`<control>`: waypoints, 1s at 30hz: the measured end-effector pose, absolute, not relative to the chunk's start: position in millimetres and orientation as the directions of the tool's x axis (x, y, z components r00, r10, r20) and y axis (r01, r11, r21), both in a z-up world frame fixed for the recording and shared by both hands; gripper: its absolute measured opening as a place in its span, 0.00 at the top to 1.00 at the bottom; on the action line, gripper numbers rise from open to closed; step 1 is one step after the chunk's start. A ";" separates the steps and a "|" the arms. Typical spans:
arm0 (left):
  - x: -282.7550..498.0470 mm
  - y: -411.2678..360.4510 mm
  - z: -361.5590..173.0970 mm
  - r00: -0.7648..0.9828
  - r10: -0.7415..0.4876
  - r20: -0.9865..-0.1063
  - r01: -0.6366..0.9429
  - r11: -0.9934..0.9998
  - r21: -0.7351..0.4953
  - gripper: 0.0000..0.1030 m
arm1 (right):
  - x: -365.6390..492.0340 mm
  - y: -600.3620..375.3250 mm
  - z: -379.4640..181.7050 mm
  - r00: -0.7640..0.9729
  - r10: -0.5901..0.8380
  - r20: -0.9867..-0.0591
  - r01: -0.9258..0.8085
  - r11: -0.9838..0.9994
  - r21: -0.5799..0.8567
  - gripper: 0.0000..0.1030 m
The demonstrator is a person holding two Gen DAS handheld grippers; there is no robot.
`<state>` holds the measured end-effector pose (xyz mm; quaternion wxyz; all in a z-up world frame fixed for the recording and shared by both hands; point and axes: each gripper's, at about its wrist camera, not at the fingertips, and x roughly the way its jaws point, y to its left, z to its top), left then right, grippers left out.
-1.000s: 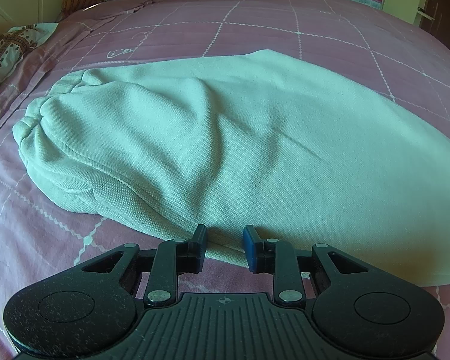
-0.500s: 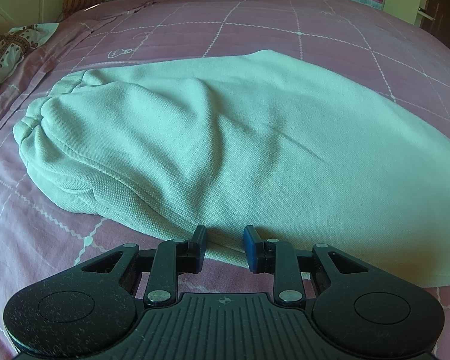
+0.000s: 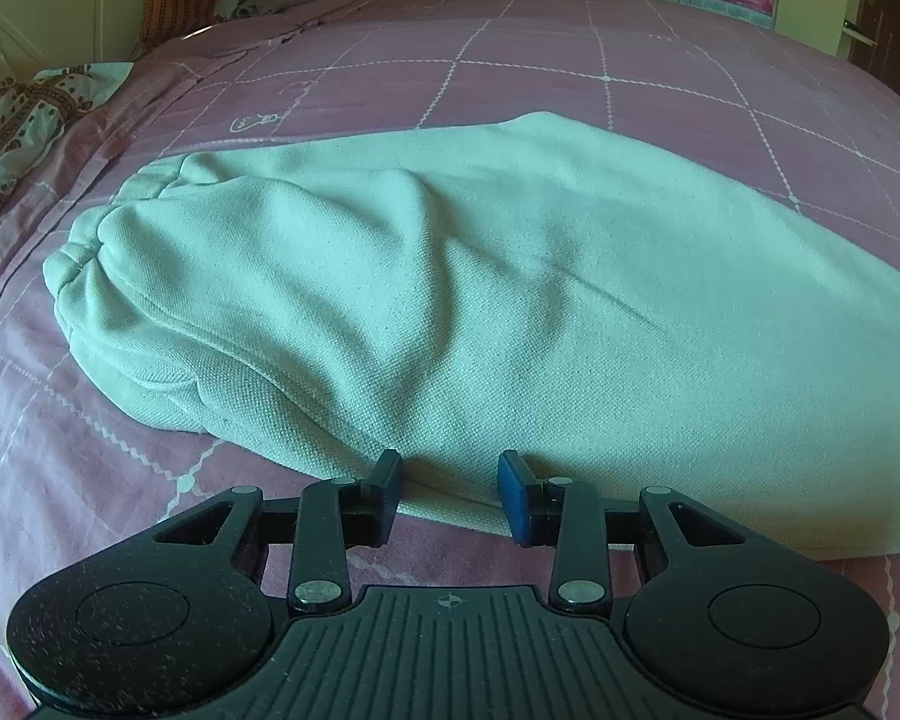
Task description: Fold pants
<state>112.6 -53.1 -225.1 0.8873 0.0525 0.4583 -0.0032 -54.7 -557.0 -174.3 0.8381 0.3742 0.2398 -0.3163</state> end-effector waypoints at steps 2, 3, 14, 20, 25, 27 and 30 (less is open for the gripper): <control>113.5 -53.0 -224.4 0.578 0.042 -0.815 0.058 0.994 0.092 0.64 | -67.8 -551.9 -188.5 0.671 -0.345 -0.656 0.722 0.507 0.471 0.96; 114.0 -53.1 -224.1 0.577 0.043 -0.816 0.062 0.993 0.096 0.63 | -72.3 -548.8 -190.6 0.663 -0.352 -0.661 0.726 0.518 0.453 0.96; 107.5 -116.4 -185.2 0.584 -0.194 -0.788 0.280 0.959 -0.028 0.61 | -71.5 -523.1 -149.6 0.687 -0.393 -0.612 0.672 0.665 0.327 0.77; 113.9 -215.2 -202.7 0.483 -0.311 -0.819 0.469 0.881 -0.058 0.61 | 24.4 -453.6 -166.9 0.703 -0.056 -0.709 0.356 0.891 0.282 0.79; 138.9 -266.5 -218.1 0.518 -0.261 -0.814 0.455 0.890 0.004 0.60 | 74.7 -411.3 -190.9 0.637 -0.023 -0.771 0.230 0.960 0.161 0.82; 158.0 -278.2 -218.5 0.526 -0.249 -0.813 0.451 0.892 0.018 0.58 | 90.2 -414.1 -194.9 0.632 -0.032 -0.775 0.236 0.960 0.153 0.83; 183.5 -289.6 -220.6 0.532 -0.239 -0.812 0.431 0.902 0.017 0.53 | 104.8 -417.5 -197.2 0.630 -0.042 -0.775 0.242 0.960 0.144 0.84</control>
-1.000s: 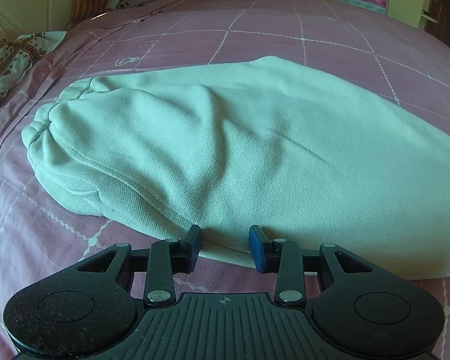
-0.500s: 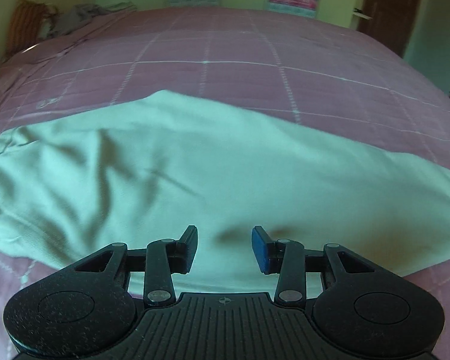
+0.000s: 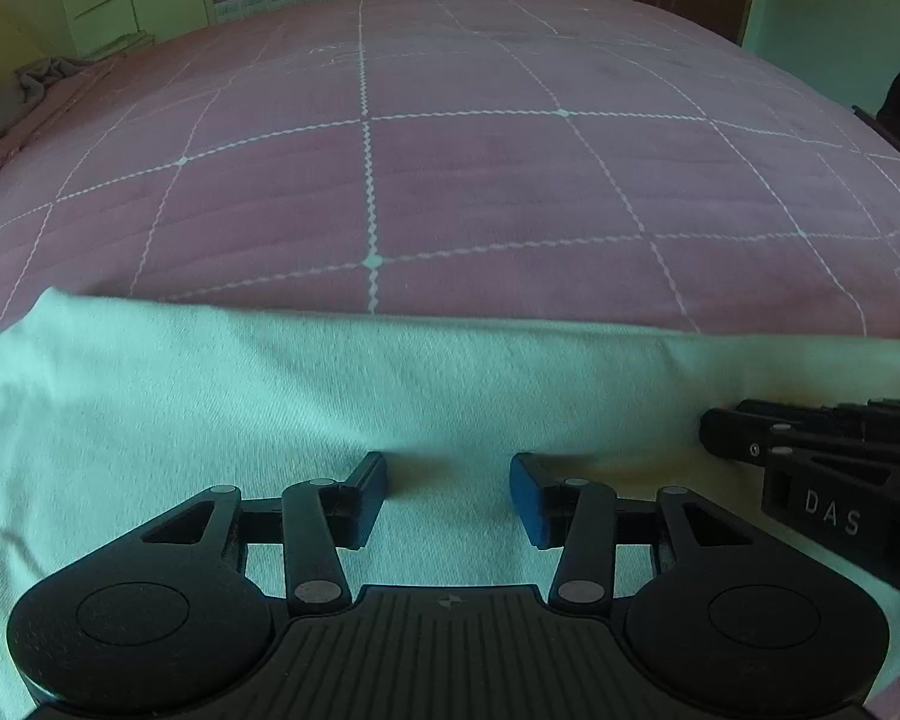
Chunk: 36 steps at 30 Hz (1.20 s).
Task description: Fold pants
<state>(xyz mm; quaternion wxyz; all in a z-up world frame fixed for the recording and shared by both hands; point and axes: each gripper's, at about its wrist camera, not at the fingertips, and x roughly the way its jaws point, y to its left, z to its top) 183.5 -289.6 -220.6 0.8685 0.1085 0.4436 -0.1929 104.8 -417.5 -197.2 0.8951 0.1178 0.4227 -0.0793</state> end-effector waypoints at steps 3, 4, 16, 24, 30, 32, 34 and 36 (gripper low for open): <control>194.9 -298.8 -223.3 0.548 -0.220 -0.807 0.421 0.906 0.038 0.47 | 119.0 -424.0 -200.9 0.637 -0.049 -0.769 0.256 0.955 0.151 0.85; 196.3 -300.2 -222.7 0.551 -0.216 -0.806 0.411 0.911 0.037 0.47 | 124.9 -424.1 -203.3 0.637 -0.061 -0.769 0.268 0.952 0.147 0.86; 148.9 -260.2 -215.7 0.539 -0.270 -0.798 0.437 0.900 -0.009 0.46 | 90.7 -431.4 -178.3 0.671 -0.075 -0.738 0.289 0.943 0.166 0.78; 107.9 -221.6 -216.8 0.558 -0.235 -0.796 0.435 0.899 0.040 0.33 | 19.3 -462.6 -190.6 0.626 -0.216 -0.750 0.349 0.937 0.021 0.86; 89.5 -190.0 -218.2 0.564 -0.192 -0.803 0.376 0.926 0.043 0.22 | -16.5 -476.3 -189.1 0.597 -0.256 -0.761 0.387 0.922 -0.007 0.80; 84.2 -187.4 -212.4 0.563 -0.200 -0.802 0.375 0.926 0.033 0.22 | -23.7 -476.5 -183.8 0.581 -0.281 -0.764 0.427 0.904 -0.008 0.80; 79.0 -184.1 -214.3 0.573 -0.190 -0.797 0.369 0.928 0.044 0.22 | -30.6 -468.1 -172.4 0.623 -0.260 -0.738 0.425 0.904 0.041 0.77; 80.1 -180.3 -223.4 0.573 -0.182 -0.799 0.353 0.935 0.040 0.16 | -26.9 -450.7 -170.1 0.633 -0.258 -0.730 0.376 0.927 -0.002 0.77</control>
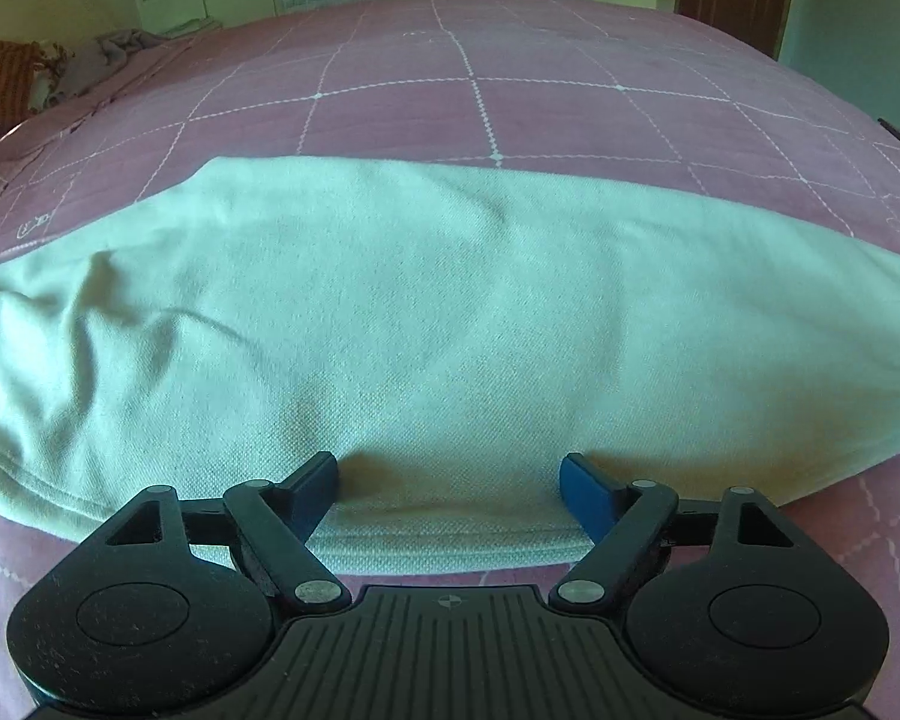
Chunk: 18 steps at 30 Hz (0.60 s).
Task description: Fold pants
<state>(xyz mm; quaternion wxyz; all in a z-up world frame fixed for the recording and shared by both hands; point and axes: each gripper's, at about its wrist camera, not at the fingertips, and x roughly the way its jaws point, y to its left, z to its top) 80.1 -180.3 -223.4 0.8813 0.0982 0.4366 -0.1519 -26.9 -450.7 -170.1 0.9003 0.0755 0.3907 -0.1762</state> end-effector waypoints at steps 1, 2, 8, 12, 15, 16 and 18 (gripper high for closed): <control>81.2 -178.4 -225.2 0.573 -0.170 -0.802 0.342 0.939 0.045 0.10 | -24.2 -444.6 -174.9 0.621 -0.259 -0.740 0.358 0.934 -0.027 0.77; 82.8 -175.8 -225.2 0.564 -0.169 -0.808 0.332 0.943 0.034 0.09 | -20.2 -443.9 -184.5 0.584 -0.276 -0.764 0.363 0.930 -0.058 0.76; 80.5 -162.2 -216.2 0.570 -0.153 -0.807 0.277 0.961 0.013 0.09 | -16.7 -437.8 -172.7 0.576 -0.267 -0.773 0.408 0.913 -0.012 0.70; 82.8 -147.6 -206.8 0.603 -0.141 -0.786 0.226 0.974 -0.001 0.09 | -8.5 -398.0 -160.3 0.644 -0.195 -0.740 0.324 0.946 0.032 0.69; 92.3 -138.0 -202.8 0.620 -0.126 -0.774 0.209 0.978 0.008 0.09 | 11.3 -363.2 -159.7 0.657 -0.145 -0.740 0.246 0.969 0.029 0.69; 97.2 -134.3 -203.7 0.623 -0.115 -0.774 0.202 0.979 0.017 0.09 | 18.2 -353.1 -159.9 0.659 -0.132 -0.741 0.229 0.973 0.030 0.69; 107.1 -124.1 -210.3 0.613 -0.089 -0.785 0.188 0.982 0.036 0.09 | 29.9 -339.4 -160.3 0.657 -0.115 -0.745 0.207 0.978 0.032 0.69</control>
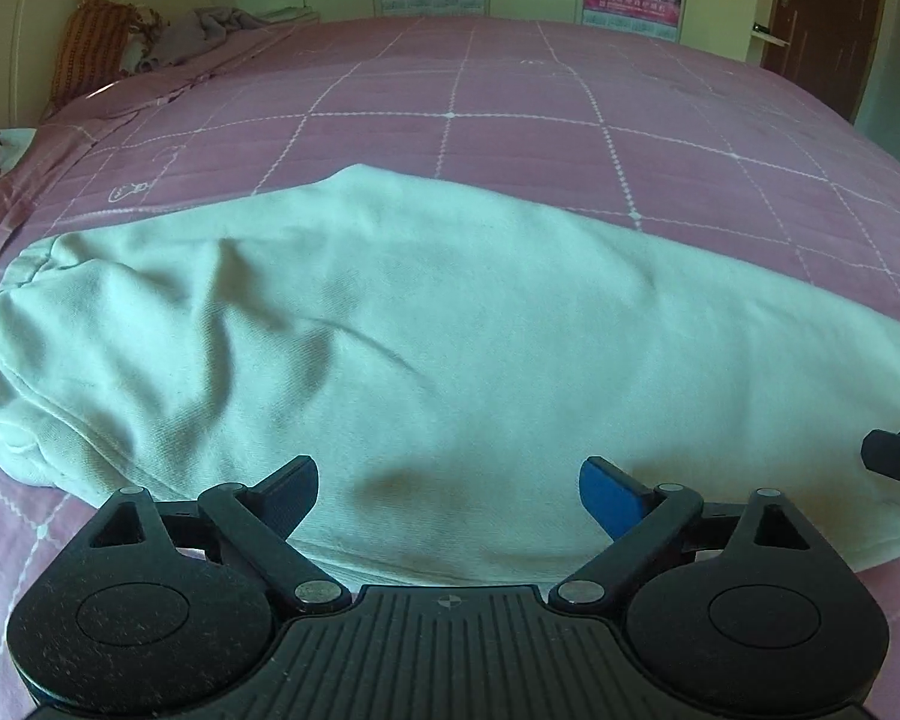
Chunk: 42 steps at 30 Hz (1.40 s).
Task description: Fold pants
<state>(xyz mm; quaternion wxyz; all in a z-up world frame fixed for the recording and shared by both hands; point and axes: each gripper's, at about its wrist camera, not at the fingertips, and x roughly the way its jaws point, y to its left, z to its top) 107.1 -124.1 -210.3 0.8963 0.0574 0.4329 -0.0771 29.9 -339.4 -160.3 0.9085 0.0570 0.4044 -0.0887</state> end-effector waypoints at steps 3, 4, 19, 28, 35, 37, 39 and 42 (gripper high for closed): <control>114.8 -103.9 -231.2 0.588 -0.075 -0.806 0.189 0.981 0.047 0.07 | 43.0 -329.4 -172.4 0.620 -0.122 -0.775 0.195 0.981 0.001 0.65; 114.0 -98.9 -233.4 0.595 -0.067 -0.801 0.191 0.980 0.060 0.03 | 46.0 -332.0 -182.1 0.589 -0.136 -0.796 0.198 0.980 -0.021 0.65; 99.1 -115.2 -204.4 0.618 -0.140 -0.773 0.200 0.980 -0.018 0.04 | -3.5 -392.8 -162.9 0.618 -0.244 -0.747 0.319 0.947 -0.045 0.64; 82.6 -181.3 -228.9 0.567 -0.179 -0.804 0.346 0.938 0.035 0.03 | -28.3 -458.9 -183.3 0.537 -0.336 -0.774 0.418 0.903 -0.101 0.63; 84.0 -183.4 -216.2 0.556 -0.153 -0.817 0.331 0.942 0.049 0.03 | -46.1 -493.2 -181.7 0.523 -0.373 -0.766 0.454 0.883 -0.120 0.65; 81.0 -189.0 -208.7 0.565 -0.185 -0.804 0.335 0.942 0.019 0.03 | -46.6 -495.0 -180.4 0.515 -0.398 -0.759 0.468 0.873 -0.139 0.66; 80.7 -204.4 -205.9 0.562 -0.209 -0.800 0.360 0.933 0.010 0.03 | -47.7 -496.6 -176.9 0.515 -0.403 -0.756 0.504 0.856 -0.114 0.67; 83.0 -229.4 -212.0 0.534 -0.216 -0.818 0.392 0.920 0.013 0.03 | -48.4 -487.7 -173.3 0.535 -0.438 -0.722 0.515 0.847 -0.133 0.63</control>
